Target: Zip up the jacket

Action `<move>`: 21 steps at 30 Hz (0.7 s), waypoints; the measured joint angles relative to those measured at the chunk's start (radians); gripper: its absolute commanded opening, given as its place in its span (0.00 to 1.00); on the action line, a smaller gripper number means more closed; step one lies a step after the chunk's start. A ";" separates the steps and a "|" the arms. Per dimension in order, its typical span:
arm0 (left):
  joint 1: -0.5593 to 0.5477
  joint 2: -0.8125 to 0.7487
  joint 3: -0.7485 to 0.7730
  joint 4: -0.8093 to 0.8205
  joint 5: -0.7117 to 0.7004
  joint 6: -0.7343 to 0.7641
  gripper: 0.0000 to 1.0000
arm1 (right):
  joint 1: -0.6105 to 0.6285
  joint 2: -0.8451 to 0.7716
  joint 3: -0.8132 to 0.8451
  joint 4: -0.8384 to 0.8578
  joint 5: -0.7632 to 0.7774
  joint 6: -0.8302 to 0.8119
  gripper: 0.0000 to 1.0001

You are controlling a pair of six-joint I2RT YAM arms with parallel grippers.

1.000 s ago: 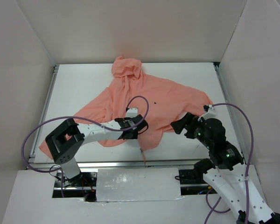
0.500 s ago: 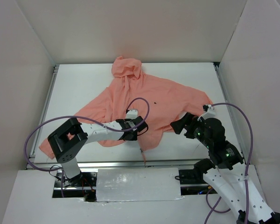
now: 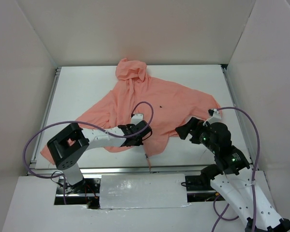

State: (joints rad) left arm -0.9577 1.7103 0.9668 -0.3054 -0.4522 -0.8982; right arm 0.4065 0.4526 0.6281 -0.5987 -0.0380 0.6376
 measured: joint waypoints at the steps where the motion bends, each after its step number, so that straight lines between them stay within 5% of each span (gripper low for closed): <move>1: 0.001 -0.007 -0.008 0.011 0.010 0.004 0.00 | 0.000 0.002 -0.003 0.006 -0.002 0.000 1.00; 13: 0.045 -0.359 -0.256 0.282 0.185 0.034 0.00 | 0.000 0.152 -0.162 0.285 -0.222 0.054 1.00; 21: 0.085 -0.476 -0.473 0.578 0.392 0.034 0.00 | 0.053 0.484 -0.212 0.670 -0.414 0.178 0.85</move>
State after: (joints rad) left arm -0.8730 1.2343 0.4938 0.2722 -0.0605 -0.8646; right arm 0.4595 0.9367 0.4160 0.0715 -0.4522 0.8154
